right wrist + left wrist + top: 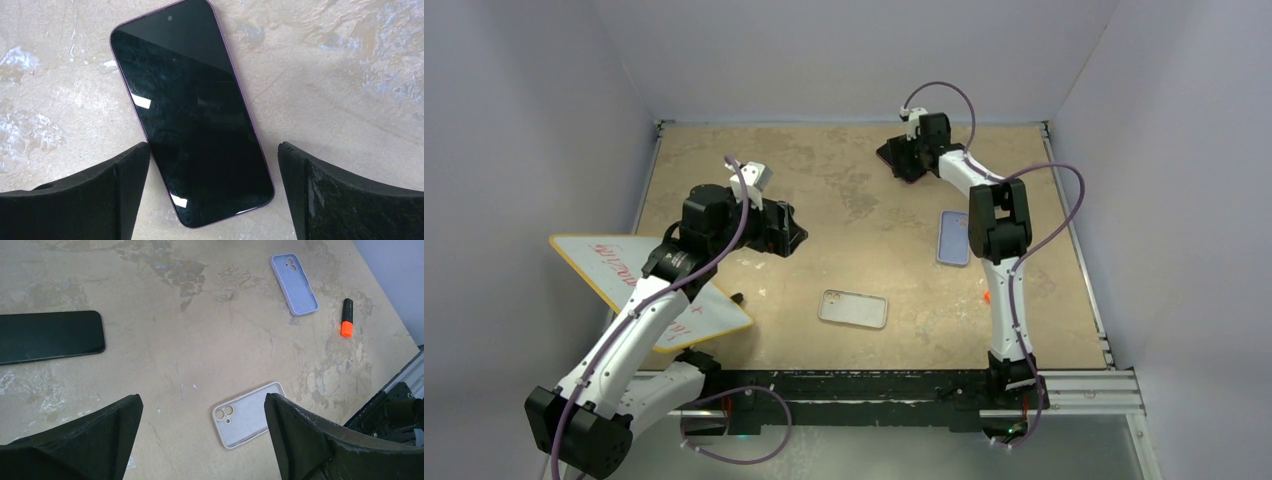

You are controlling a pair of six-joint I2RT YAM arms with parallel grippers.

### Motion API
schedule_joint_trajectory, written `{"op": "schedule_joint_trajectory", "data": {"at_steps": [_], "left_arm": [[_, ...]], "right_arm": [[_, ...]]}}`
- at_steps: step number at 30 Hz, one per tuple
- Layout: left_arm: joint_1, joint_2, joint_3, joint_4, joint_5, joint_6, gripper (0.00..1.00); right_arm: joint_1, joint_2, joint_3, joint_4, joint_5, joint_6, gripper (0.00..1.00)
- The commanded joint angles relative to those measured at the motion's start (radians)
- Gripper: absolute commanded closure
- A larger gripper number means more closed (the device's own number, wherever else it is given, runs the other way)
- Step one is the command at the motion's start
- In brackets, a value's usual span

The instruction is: Put the phone into the phone case

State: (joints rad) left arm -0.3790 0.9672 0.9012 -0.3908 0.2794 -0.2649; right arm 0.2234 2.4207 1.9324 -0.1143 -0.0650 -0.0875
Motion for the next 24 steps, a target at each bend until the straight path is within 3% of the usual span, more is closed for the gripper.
{"op": "schedule_joint_trajectory", "data": {"at_steps": [1, 7, 17, 24], "left_arm": [[0.003, 0.002, 0.001, 0.009, -0.005, 0.026, 0.02], [0.003, 0.012, -0.001, 0.013, 0.0, 0.022, 0.02], [0.003, 0.108, 0.037, -0.127, 0.046, -0.076, 0.09], [-0.003, 0.202, 0.047, -0.204, 0.078, -0.109, 0.19]], "right_arm": [[0.005, 0.027, 0.06, -0.042, -0.009, -0.026, 0.03], [0.005, 0.026, 0.082, -0.083, 0.001, -0.028, 0.14], [0.015, -0.138, -0.172, -0.051, 0.094, 0.015, 0.35], [0.039, -0.273, -0.372, -0.051, 0.107, 0.116, 0.41]]}}
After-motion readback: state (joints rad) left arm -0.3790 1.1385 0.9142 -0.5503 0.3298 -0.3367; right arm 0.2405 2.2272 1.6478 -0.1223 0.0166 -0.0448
